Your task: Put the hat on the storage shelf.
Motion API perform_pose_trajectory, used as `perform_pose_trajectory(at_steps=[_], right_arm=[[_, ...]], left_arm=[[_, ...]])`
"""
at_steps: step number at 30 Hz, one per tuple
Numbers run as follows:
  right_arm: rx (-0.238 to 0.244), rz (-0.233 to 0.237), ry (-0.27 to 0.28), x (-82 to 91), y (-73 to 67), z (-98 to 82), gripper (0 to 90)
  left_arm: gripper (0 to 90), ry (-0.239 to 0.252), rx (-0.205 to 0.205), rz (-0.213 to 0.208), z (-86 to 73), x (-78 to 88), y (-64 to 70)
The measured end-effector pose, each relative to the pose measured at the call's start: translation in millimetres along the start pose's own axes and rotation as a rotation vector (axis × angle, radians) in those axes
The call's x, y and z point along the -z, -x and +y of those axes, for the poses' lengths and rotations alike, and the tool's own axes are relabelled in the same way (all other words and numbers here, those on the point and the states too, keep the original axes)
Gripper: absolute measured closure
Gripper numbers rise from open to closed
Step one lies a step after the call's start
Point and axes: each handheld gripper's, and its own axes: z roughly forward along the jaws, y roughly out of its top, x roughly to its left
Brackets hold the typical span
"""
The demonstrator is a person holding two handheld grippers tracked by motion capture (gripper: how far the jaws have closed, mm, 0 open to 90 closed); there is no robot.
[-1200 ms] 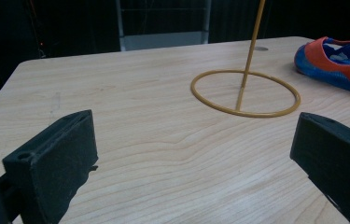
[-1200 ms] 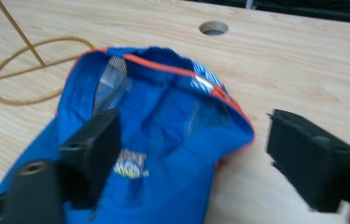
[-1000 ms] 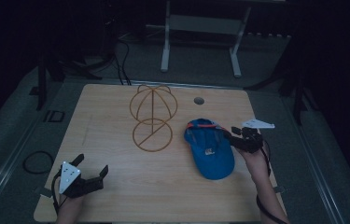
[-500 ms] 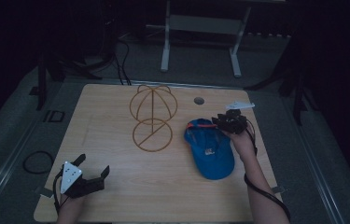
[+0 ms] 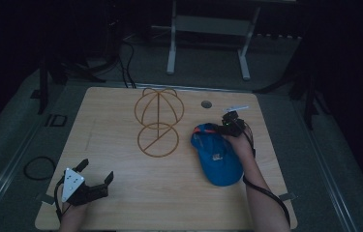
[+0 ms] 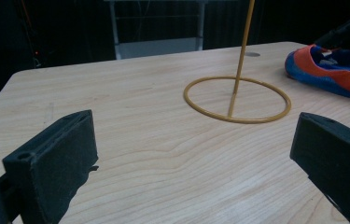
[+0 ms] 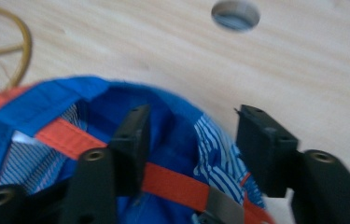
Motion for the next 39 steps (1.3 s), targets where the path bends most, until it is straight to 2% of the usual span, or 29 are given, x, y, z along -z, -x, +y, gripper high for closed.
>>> perform_pose_trajectory(at_steps=[6, 9, 14, 19, 23, 26, 28, 33, 37, 39], right_arm=[[0.022, -0.001, -0.052, -10.0, -3.0, -15.6, 36.6], [0.037, -0.005, -0.058, -11.2, -4.3, -19.5, 36.7], [0.075, -0.007, -0.079, -14.1, -7.2, -23.1, 40.9], [0.065, 0.006, -0.080, -15.7, -5.7, -24.5, 42.8], [0.044, 0.038, -0.070, -14.8, -5.0, -26.6, 50.8], [0.054, 0.046, -0.063, -14.0, -6.6, -27.4, 59.6], [0.064, 0.053, -0.064, -13.6, -8.3, -27.2, 69.4], [0.073, 0.080, -0.073, -13.6, -10.6, -25.9, 84.0], [0.060, 0.063, -0.073, -12.1, -12.8, -25.9, 88.1], [0.034, 0.059, -0.047, -7.5, -10.7, -25.9, 88.5]], left_arm=[[1.0, -0.002, 0.002, -0.002, -0.1, -0.8, 0.2], [1.0, -0.002, 0.004, -0.002, -0.2, -1.2, 0.2], [1.0, -0.003, 0.005, -0.002, -0.3, -1.5, 0.3], [1.0, -0.003, 0.012, -0.003, -0.7, -1.8, -0.2], [1.0, 0.000, 0.019, -0.004, -0.7, -2.1, -0.3], [0.9, -0.003, 0.017, -0.006, -0.8, -2.4, -0.1], [1.0, -0.003, 0.018, -0.006, -1.0, -2.7, 0.0], [1.0, -0.011, 0.015, -0.011, -1.4, -3.7, 0.1], [1.0, -0.017, 0.010, -0.014, -0.8, -3.7, 1.3], [1.0, -0.016, 0.028, -0.046, 0.1, -3.8, 2.1]])
